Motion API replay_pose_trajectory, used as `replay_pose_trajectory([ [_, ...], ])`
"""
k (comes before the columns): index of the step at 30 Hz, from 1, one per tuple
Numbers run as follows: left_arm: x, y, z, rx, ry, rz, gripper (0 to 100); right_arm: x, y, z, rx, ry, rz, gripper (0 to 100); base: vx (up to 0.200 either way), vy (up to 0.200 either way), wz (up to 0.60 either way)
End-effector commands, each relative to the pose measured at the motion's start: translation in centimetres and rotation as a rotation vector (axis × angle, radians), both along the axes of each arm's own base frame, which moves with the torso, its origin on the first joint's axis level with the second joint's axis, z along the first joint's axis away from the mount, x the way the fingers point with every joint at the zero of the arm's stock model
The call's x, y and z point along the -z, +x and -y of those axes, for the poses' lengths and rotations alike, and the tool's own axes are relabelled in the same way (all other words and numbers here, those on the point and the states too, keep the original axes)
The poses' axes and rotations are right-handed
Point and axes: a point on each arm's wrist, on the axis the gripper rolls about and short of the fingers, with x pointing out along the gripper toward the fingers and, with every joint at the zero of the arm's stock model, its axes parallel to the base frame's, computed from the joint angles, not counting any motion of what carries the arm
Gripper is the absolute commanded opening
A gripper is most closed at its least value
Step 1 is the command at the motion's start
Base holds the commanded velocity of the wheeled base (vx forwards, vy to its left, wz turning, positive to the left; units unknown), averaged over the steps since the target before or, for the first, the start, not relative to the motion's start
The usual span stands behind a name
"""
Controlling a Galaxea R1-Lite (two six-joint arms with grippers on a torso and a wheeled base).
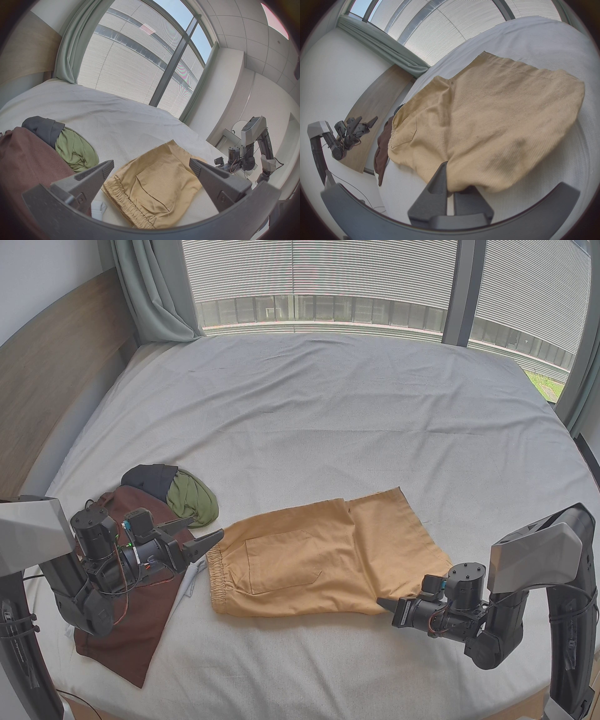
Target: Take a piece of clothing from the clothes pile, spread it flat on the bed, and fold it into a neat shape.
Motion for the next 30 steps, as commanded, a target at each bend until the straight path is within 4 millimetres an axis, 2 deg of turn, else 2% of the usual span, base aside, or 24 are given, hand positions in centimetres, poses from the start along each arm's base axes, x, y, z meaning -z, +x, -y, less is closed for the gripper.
replay_pose_trajectory([
  [1, 0.1, -0.3, 0.4, 0.005, -0.005, -0.013, 100, -0.2, -1.0, 0.4, -0.012, -0.029, -0.012, 0, 0.0, 0.0, 0.0],
  [8, 0.2, -0.7, 0.5, 0.009, -0.005, -0.027, 100, 0.1, -2.3, 0.7, -0.038, -0.071, -0.037, 0, 0.0, 0.0, 0.0],
  [30, 1.3, -0.2, -0.3, 0.126, 0.107, 0.07, 100, 0.2, -2.3, 0.8, -0.037, -0.081, -0.038, 0, 0.0, 0.0, 0.0],
])
